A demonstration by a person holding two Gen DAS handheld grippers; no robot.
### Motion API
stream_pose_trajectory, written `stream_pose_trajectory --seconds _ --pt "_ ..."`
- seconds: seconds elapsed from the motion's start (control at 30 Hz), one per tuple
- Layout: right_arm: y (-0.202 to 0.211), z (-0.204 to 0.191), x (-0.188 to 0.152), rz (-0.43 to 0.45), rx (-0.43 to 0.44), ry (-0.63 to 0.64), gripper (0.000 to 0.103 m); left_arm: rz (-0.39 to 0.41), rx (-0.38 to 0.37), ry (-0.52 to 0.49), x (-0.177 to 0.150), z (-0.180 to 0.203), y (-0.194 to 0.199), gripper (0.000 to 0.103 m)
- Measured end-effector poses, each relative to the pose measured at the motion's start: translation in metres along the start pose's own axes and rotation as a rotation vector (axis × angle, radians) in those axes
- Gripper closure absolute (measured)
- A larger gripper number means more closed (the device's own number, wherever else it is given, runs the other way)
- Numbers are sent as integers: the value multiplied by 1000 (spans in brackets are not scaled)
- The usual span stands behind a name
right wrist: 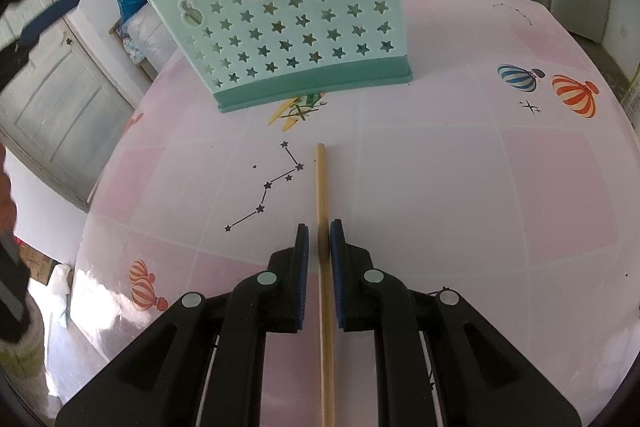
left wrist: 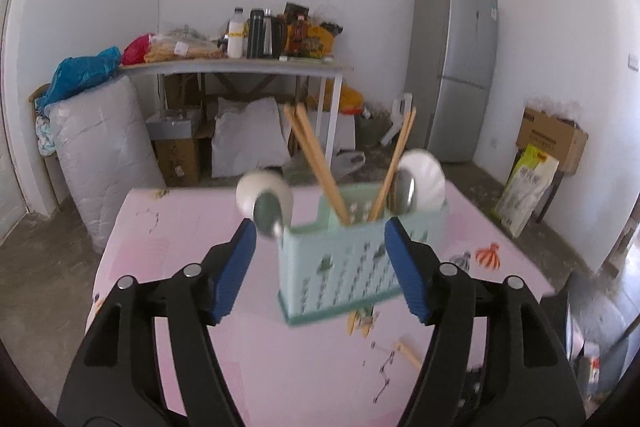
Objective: Organize utensils
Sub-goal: 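Lift the held chopstick up over the holder with the right tool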
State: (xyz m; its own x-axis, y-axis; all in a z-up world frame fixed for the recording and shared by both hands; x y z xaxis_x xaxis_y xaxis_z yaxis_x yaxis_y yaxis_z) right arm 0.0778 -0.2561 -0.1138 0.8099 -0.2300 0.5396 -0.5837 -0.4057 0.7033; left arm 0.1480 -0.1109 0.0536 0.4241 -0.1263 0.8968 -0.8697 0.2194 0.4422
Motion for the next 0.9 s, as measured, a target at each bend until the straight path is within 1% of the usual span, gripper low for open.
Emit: stream_pose_trajectory --seconds 0.17,0.4,0.53,0.6,0.7,0.8,0.83,0.9 --pt "0 -1 0 -7 3 1 90 -90 26 -38 -35 -3 -6 36" --pt "-6 -4 6 -28 -16 17 90 -219 119 -74 -77 -14 -23 32" --pt "-11 -10 10 -44 -39 45 90 -277 153 -90 -92 -18 -31 30" --pt "-14 -13 12 -55 -51 64 90 -296 160 -96 -97 -20 -34 30" --pt "-17 -15 14 -71 -55 82 90 -320 191 -123 -103 -20 -40 28" --pt "-15 -10 17 -85 -25 66 91 -363 212 -154 -111 -16 -49 27" --pt "-13 -5 19 -89 14 34 91 -389 209 -167 -116 -14 -52 26" --pt "-12 2 20 -102 66 -4 91 -420 207 -185 -124 -10 -57 25"
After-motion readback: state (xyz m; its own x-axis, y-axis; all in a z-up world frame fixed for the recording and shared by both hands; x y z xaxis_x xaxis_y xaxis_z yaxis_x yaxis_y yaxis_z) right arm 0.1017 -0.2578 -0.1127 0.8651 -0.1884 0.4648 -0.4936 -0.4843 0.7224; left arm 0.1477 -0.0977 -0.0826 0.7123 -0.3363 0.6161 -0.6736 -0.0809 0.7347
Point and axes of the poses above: each gripper's, at about its wrist camera, not at the fingertips, and y roughly against the way its jaws point, z to its right, x to its top, the point moved 4 cm from there along -y, roughly the way its jaws point, and after that the axes turned 15 degrees about x, right-handed, at the moved point
